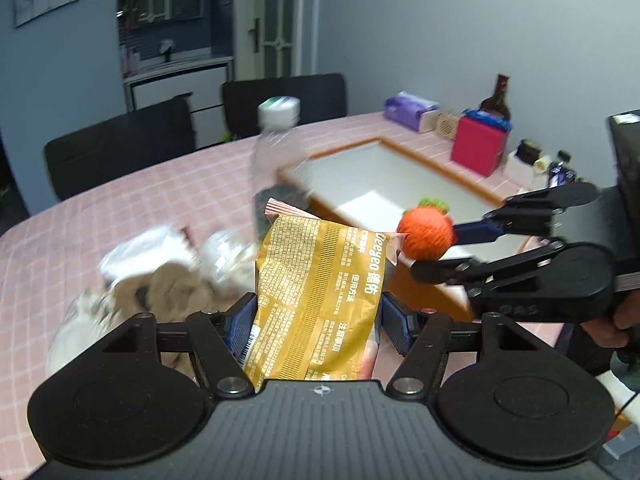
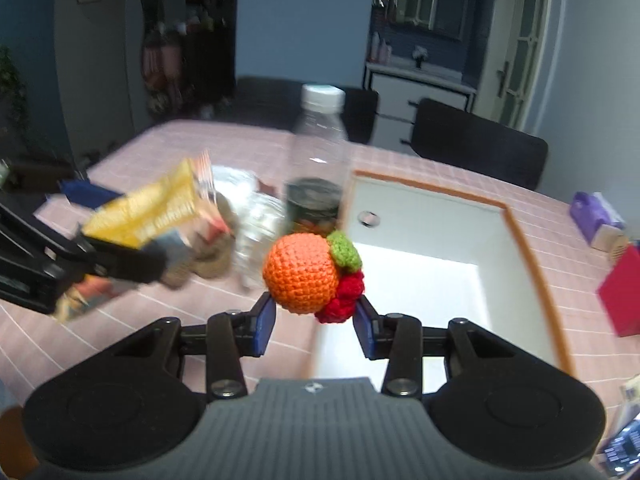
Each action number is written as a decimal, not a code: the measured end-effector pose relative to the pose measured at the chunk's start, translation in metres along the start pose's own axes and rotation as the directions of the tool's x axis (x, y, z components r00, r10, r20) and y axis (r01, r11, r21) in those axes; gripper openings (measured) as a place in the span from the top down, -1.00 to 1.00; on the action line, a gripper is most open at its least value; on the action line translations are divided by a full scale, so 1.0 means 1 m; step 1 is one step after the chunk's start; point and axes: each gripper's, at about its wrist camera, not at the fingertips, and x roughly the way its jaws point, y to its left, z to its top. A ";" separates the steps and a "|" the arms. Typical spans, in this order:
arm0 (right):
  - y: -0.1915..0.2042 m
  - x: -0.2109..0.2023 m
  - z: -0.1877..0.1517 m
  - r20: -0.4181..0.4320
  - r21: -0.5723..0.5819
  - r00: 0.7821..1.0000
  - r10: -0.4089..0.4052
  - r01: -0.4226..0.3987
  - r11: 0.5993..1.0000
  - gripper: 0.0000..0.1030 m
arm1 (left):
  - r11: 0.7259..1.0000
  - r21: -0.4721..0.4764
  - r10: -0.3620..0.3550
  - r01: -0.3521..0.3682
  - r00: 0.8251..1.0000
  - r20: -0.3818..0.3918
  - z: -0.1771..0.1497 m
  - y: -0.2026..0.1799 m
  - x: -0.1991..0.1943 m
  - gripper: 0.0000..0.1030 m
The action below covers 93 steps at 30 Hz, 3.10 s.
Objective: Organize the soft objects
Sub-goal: 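Lift the snack bag with the left tool while the right tool carries the orange fruit toward the box, then open both tools to drop the snack bag and orange fruit into the box, then move both tools back over the brown plush toy and clear bag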
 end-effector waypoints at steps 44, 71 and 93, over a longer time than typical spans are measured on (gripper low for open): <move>-0.121 0.088 -0.034 -0.329 -0.001 0.942 -0.072 0.076 0.997 -0.02 | 0.988 0.141 -0.002 0.071 0.901 -0.434 0.071 -0.102 0.213 -0.51; -0.073 0.042 -0.017 -0.184 -0.187 0.953 -0.242 0.208 0.960 -0.59 | 0.991 0.125 -0.026 0.046 0.988 -0.154 0.052 -0.078 0.092 -0.51; 0.049 0.020 -0.006 0.145 -0.062 0.983 -0.116 0.126 0.990 -0.61 | 0.968 -0.120 0.240 -0.219 0.950 0.202 -0.057 0.030 -0.003 -0.51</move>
